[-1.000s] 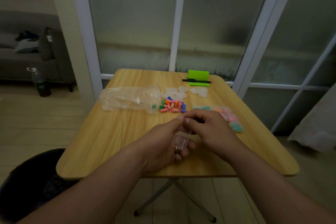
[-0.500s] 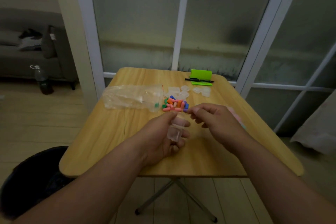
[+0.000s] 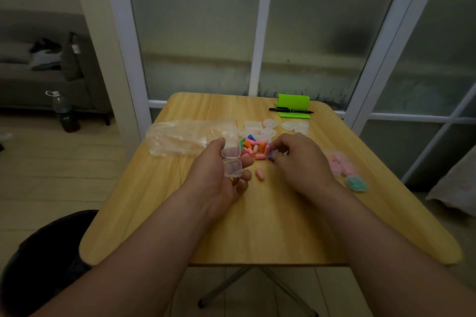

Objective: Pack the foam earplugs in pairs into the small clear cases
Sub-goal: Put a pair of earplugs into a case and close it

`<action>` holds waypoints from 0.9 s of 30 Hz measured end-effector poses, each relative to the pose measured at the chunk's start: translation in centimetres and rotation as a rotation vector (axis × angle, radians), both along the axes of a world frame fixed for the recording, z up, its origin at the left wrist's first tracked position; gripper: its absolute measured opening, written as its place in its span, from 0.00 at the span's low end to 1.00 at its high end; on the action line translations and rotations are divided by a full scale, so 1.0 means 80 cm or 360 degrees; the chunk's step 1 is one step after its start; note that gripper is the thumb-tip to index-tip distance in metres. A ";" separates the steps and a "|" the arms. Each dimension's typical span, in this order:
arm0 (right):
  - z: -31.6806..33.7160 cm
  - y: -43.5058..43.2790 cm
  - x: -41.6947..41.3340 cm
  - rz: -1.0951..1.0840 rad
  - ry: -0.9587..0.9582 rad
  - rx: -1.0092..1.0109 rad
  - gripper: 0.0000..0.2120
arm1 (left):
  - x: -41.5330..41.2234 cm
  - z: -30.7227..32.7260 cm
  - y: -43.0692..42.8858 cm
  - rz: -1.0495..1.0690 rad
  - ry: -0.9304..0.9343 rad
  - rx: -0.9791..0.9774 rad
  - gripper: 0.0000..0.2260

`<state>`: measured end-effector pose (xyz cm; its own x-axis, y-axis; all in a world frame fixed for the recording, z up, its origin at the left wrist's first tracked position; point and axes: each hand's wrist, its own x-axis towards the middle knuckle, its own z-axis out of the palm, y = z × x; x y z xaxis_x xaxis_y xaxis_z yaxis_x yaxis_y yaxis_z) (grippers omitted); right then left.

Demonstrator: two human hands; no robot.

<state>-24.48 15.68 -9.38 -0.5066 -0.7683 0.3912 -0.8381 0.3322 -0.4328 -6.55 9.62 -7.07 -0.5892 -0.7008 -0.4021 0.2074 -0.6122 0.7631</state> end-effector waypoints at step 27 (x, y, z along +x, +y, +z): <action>0.010 0.002 0.018 -0.0035 0.0206 -0.0064 0.04 | -0.001 -0.009 0.002 -0.0062 -0.0003 0.0036 0.22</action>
